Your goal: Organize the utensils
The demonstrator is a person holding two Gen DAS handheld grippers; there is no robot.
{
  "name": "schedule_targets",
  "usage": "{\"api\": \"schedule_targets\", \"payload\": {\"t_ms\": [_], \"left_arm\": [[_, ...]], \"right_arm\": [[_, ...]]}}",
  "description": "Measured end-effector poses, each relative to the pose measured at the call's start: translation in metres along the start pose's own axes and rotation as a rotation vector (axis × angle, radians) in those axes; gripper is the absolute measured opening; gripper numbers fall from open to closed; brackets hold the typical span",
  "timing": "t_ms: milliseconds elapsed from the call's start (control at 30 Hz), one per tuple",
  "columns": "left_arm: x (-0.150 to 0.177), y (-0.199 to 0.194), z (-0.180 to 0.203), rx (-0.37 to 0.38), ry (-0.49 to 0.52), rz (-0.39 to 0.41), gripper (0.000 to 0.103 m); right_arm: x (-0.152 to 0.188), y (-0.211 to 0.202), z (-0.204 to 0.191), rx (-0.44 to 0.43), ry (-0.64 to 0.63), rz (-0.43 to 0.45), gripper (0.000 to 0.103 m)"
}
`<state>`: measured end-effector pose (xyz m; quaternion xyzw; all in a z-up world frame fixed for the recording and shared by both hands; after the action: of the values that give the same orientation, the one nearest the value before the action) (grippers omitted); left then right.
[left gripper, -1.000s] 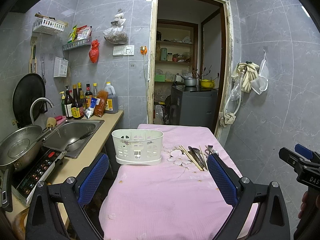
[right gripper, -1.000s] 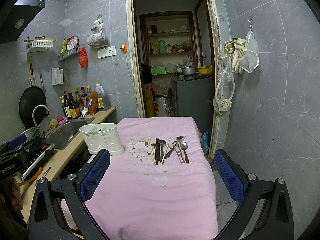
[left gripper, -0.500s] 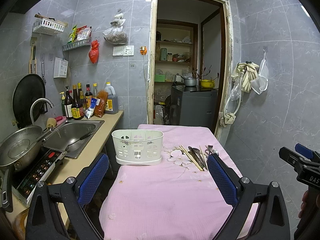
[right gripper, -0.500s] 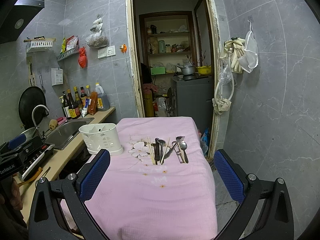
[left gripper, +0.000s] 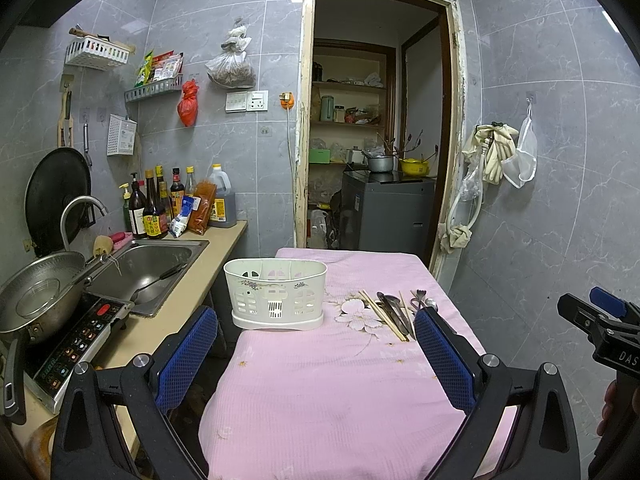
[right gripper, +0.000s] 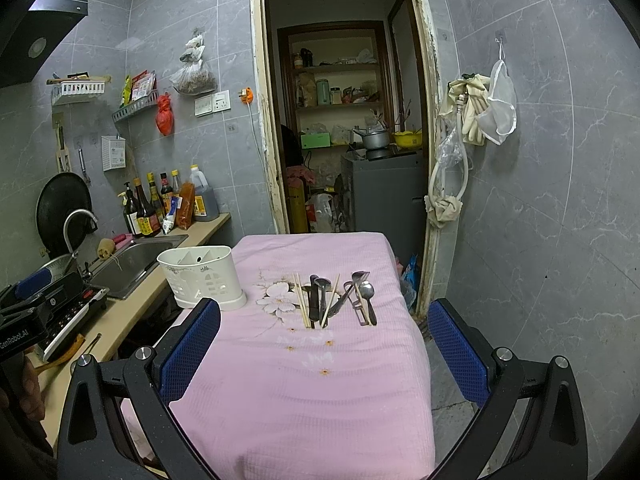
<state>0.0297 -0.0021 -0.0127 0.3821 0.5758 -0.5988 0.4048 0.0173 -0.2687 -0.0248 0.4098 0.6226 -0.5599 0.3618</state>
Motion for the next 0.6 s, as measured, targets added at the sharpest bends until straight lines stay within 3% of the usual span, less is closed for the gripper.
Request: {"api": "schedule_targets", "payload": {"t_ms": [600], "left_arm": [[0.002,0.0016,-0.0056,-0.003,0.005,0.005,0.1]], "right_arm": [[0.0004,0.0078,-0.0053,-0.012,-0.005,0.008,0.102]]}}
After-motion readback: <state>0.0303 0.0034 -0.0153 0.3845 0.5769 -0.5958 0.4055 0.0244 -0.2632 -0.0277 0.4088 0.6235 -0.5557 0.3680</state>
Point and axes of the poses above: each gripper's, at about its wrist camera, not at the fingertips, and y roughly the way its jaws point, z to its right, x to its underside, the point moved 3 cm from there along y, roughly the way its jaws point
